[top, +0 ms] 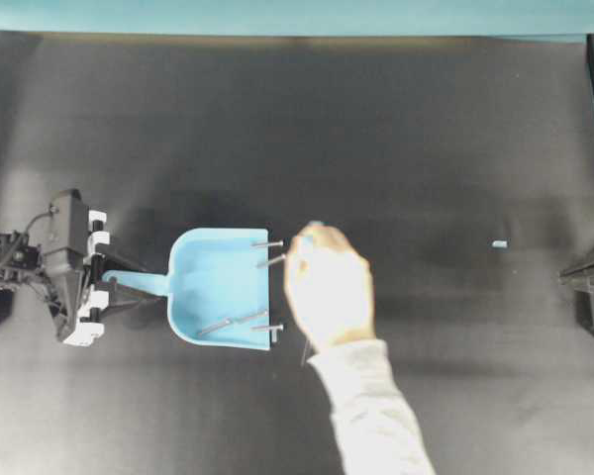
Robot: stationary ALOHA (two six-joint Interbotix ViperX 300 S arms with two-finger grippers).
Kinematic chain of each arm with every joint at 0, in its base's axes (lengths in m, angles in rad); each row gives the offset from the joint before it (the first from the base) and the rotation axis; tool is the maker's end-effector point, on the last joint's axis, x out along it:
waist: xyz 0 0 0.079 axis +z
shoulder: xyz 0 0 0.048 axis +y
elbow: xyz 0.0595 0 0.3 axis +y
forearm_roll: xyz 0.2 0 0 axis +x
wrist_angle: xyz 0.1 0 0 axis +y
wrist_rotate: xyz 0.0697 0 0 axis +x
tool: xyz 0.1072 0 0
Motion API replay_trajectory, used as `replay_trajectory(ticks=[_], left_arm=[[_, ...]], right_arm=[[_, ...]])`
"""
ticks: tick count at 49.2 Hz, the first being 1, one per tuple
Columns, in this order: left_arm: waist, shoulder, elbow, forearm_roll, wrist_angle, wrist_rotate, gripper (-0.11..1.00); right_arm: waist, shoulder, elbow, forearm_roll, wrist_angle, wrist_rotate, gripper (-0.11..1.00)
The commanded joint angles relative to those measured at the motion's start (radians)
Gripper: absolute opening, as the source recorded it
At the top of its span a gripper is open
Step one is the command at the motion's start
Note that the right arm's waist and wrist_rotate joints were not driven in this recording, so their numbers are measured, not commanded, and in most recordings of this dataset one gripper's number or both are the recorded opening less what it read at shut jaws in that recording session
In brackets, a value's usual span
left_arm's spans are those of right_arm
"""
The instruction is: Hold the dustpan with the left arm, while a human hand uses a hand brush to gather screws into the dustpan.
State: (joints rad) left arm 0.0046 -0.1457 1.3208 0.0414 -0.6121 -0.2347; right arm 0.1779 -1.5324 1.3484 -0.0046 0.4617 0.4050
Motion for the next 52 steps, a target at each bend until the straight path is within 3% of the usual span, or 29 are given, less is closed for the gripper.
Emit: replay_trajectory(ticks=[1,17,30,52], left_arm=[[0.002,0.029,-0.026,0.002,0.014,-0.002,0.31],[-0.025,0.167,-0.1,0.003,0.011,-0.002,0.31],[-0.023,0.158,-0.067,0.002,-0.064,-0.008,0.31],[-0.023,0.133,-0.058,0.003,-0.06,-0.015,0.31]], right_arm=[[0.0,0.005,-0.006,-0.002,-0.006,0.0,0.0],[0.0,0.005,-0.006,-0.003,-0.006,0.0,0.0],[0.0,0.005,-0.006,-0.002,-0.006,0.0,0.0],[0.0,0.005,-0.006,-0.002,-0.006,-0.002,0.01]])
